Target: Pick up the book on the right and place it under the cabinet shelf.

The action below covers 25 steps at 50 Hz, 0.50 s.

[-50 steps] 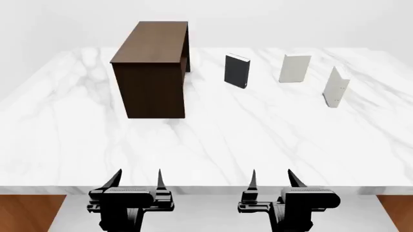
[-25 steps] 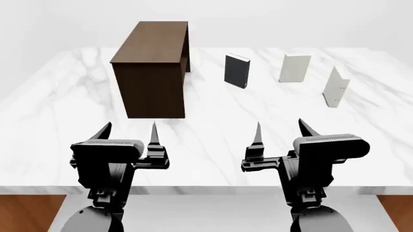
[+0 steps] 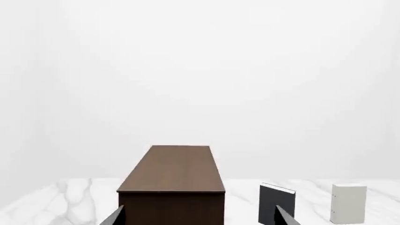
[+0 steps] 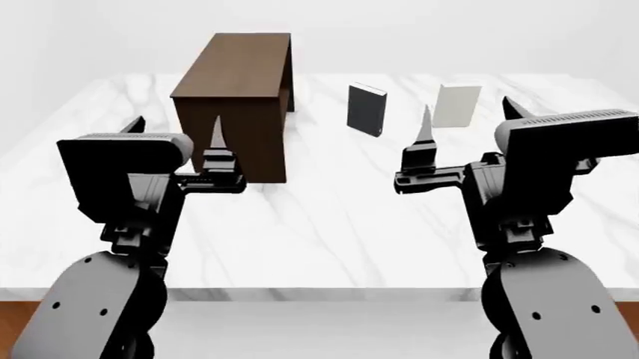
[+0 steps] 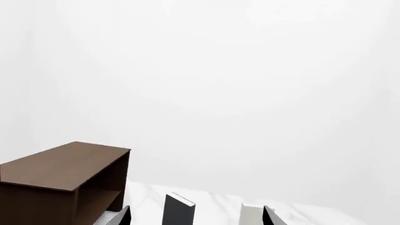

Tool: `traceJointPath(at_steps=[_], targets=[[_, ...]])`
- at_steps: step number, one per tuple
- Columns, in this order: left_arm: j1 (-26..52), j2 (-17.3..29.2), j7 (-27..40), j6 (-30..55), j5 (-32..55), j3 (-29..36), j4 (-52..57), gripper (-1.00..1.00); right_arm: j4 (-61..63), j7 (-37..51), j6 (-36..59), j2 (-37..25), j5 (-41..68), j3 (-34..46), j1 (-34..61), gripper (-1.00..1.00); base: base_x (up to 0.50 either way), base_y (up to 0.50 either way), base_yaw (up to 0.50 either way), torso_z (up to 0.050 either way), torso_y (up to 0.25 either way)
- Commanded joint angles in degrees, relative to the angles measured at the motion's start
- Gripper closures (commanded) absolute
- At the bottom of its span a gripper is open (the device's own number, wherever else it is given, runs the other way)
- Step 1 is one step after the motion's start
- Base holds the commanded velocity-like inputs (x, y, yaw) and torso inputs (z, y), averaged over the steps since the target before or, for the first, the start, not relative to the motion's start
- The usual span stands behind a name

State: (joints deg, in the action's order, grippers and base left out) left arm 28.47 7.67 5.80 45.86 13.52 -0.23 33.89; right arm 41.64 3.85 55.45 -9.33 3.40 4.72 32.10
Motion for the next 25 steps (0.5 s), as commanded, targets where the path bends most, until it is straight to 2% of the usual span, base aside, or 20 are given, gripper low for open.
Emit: traceJointPath(at_steps=[1, 11, 25], targets=[[4.95, 0.93, 0.6, 4.24, 1.51, -0.25, 0.99, -1.0, 2.24, 0.19, 5.96, -0.86, 0.34, -0.49, 6.6, -1.0, 0.0, -0.05, 0.0, 0.0, 0.0], [6.86, 1.57, 0.92, 5.46, 2.18, -0.3, 1.24, -1.0, 3.28, 0.68, 8.06, -1.58, 0.28, -1.15, 9.33, -1.0, 0.11, -0.2, 0.0, 0.0, 0.0], [7.79, 2.13, 1.22, 5.44, 2.87, -0.43, 1.06, -1.0, 4.41, 0.93, 8.77, -2.05, 0.66, -1.54, 10.22, -1.0, 0.32, -0.16, 0.0, 0.0, 0.0]])
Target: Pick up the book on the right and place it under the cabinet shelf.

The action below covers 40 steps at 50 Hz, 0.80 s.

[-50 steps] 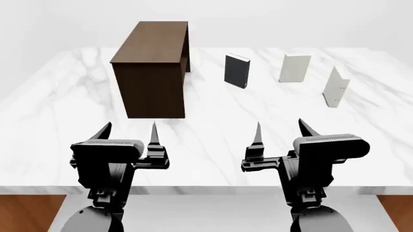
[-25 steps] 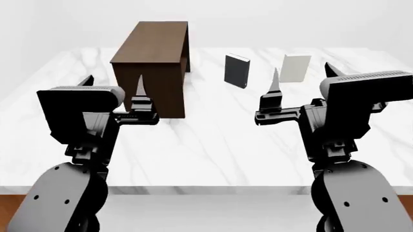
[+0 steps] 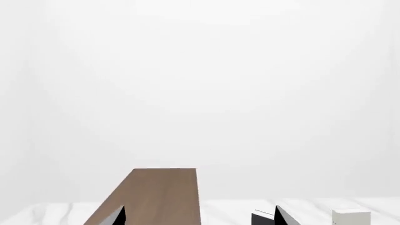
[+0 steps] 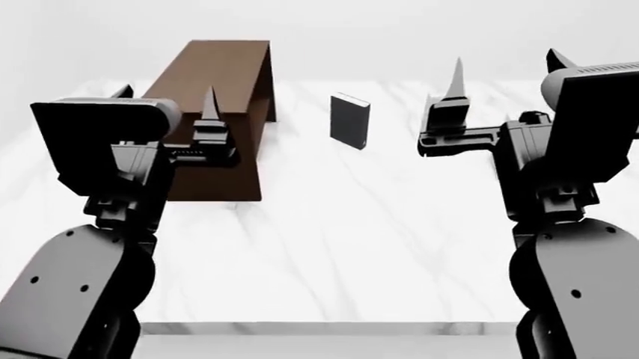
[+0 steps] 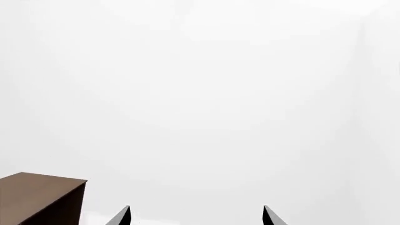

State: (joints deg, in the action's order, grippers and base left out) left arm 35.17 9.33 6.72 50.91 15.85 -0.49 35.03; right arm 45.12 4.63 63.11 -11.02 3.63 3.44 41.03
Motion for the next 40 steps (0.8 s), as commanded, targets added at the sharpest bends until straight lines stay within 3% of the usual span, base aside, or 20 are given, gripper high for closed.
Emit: traceJointPath(at_steps=[1, 40], targets=[[1.08, 0.51, 0.32, 0.28, 0.55, -0.14, -0.15, -1.0, 0.95, 0.15, 1.11, -0.38, 0.47, -0.27, 1.33, -1.0, 0.39, -0.04, 0.0, 0.0, 0.0], [1.43, 1.72, 1.63, -0.05, 1.77, 0.21, -0.07, -1.0, 1.41, -0.16, 2.55, -0.54, 2.8, -1.64, 1.95, -1.0, 0.39, -0.03, 0.0, 0.0, 0.001]])
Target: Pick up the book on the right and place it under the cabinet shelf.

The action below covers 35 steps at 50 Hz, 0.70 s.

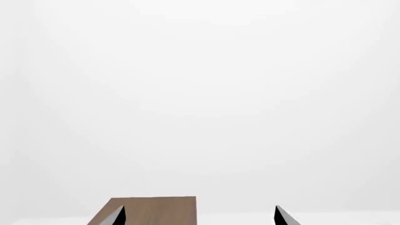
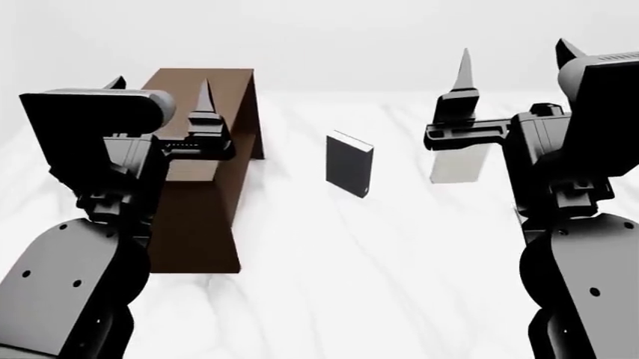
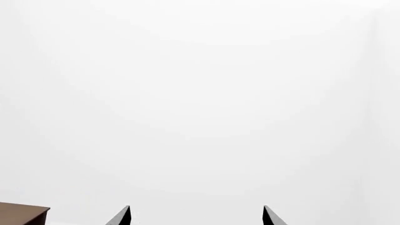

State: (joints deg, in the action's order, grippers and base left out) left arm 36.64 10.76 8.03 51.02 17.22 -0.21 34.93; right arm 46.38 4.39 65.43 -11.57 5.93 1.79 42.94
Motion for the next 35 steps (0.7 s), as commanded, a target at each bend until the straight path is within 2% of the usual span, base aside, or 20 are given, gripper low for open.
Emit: traceJointPath(at_steps=[1, 18, 35], targets=[[-0.06, 0.31, 0.35, -0.2, 0.44, -0.1, 0.04, -1.0, 0.21, 0.11, 0.33, 0.0, 0.52, 0.08, 0.11, -1.0, 0.39, -0.04, 0.0, 0.0, 0.0], [-0.38, 0.73, 0.86, -0.57, 1.0, -0.15, 0.11, -1.0, 0.32, 0.82, 0.29, -0.01, 0.83, 0.2, -0.12, -1.0, 0.34, -0.13, 0.0, 0.0, 0.001], [-0.17, 1.14, 1.56, -0.36, 1.65, 0.11, 0.42, -1.0, 0.2, 1.23, -0.19, -0.17, 1.36, 0.08, -0.57, -1.0, 0.12, -0.08, 0.0, 0.0, 0.001]])
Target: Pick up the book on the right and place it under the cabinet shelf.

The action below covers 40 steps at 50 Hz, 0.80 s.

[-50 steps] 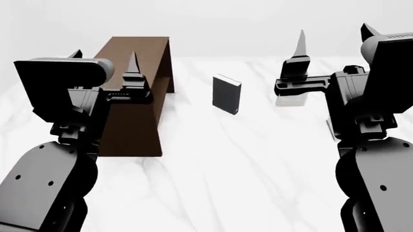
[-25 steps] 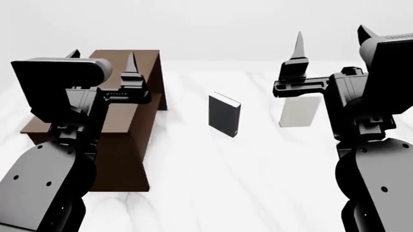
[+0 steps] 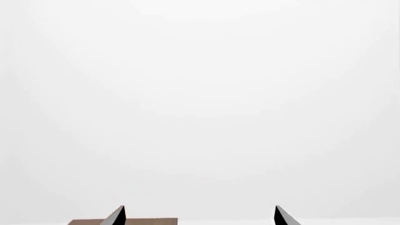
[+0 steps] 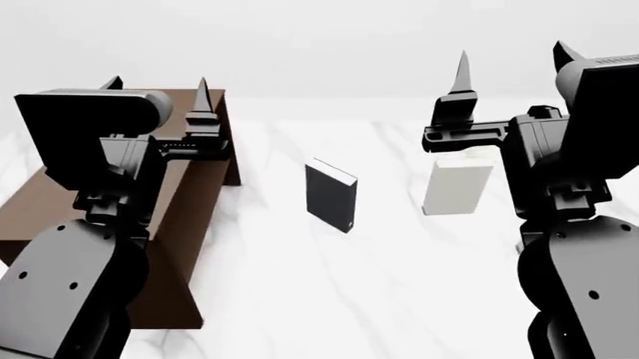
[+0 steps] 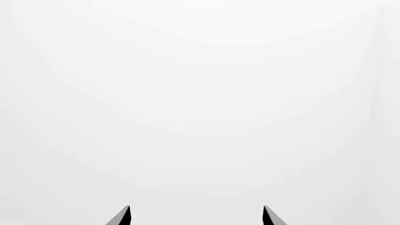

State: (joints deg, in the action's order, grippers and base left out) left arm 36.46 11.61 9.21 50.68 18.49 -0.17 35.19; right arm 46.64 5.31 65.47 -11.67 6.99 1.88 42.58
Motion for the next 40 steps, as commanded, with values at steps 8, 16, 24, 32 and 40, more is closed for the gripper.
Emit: traceJointPath(at_steps=[8, 16, 24, 32, 40], targets=[[0.06, 0.57, 0.6, 0.01, 0.84, -0.2, 0.44, -1.0, 0.09, 0.65, -0.4, -0.22, 0.39, 0.23, -0.24, -1.0, 0.0, 0.0, 0.0, 0.0, 0.0], [0.28, 0.87, 0.93, 0.15, 1.13, -0.32, 0.47, -1.0, -0.21, 0.89, 3.08, -0.12, 0.94, 0.04, 1.24, -1.0, 0.0, 0.0, 0.0, 0.0, 0.0], [1.29, 1.35, 1.22, 1.13, 1.74, -0.72, 1.15, -1.0, -2.46, -1.15, 21.75, -2.15, 3.43, -0.9, 12.17, -1.0, 0.0, 0.0, 0.0, 0.0, 0.0], [1.28, 1.62, 1.16, 0.28, 1.94, -0.86, 0.67, -1.0, -14.67, 23.18, 24.46, -15.88, 41.91, -7.82, 22.76, -1.0, 0.0, 0.0, 0.0, 0.0, 0.0], [1.49, 1.86, 1.13, 0.11, 2.42, -1.05, 0.64, -1.0, -23.16, 30.42, 24.27, -26.97, 59.59, -3.08, 28.04, -1.0, 0.0, 0.0, 0.0, 0.0, 0.0]])
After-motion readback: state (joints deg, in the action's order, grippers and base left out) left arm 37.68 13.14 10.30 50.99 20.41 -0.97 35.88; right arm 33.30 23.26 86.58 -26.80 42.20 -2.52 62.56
